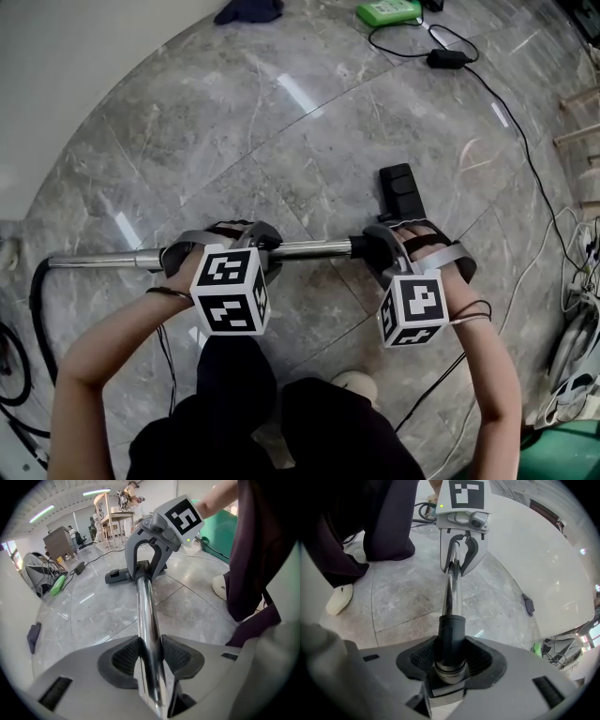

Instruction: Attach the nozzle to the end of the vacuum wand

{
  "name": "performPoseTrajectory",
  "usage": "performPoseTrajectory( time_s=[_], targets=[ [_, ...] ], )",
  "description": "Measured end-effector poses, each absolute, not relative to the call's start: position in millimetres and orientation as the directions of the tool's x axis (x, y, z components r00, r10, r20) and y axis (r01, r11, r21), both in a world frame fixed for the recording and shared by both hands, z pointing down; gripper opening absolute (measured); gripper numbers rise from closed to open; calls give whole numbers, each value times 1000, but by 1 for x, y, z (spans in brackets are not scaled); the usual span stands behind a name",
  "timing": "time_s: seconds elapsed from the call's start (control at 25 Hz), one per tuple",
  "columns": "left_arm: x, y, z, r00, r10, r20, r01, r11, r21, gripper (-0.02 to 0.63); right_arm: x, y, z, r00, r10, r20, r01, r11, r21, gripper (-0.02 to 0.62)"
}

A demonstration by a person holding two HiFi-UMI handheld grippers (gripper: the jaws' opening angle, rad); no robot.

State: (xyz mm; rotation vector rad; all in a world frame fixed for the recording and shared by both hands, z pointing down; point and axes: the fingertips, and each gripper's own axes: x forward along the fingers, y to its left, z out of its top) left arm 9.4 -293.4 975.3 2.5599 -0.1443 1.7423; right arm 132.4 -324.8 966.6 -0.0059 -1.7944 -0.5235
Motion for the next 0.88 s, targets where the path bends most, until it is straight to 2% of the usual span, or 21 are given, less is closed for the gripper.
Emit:
performPoseTrajectory(
  time_s=[0.56, 0.88],
  targets=[
    [9, -306, 966, 398, -123, 909, -114, -990, -84, 158, 109, -330, 950, -330, -299, 895, 316, 859, 404, 181],
    [10, -307, 974, 404, -133, 905, -91, -990, -105, 160, 112, -330, 961, -299, -292, 908, 367, 844, 392, 181]
  ],
)
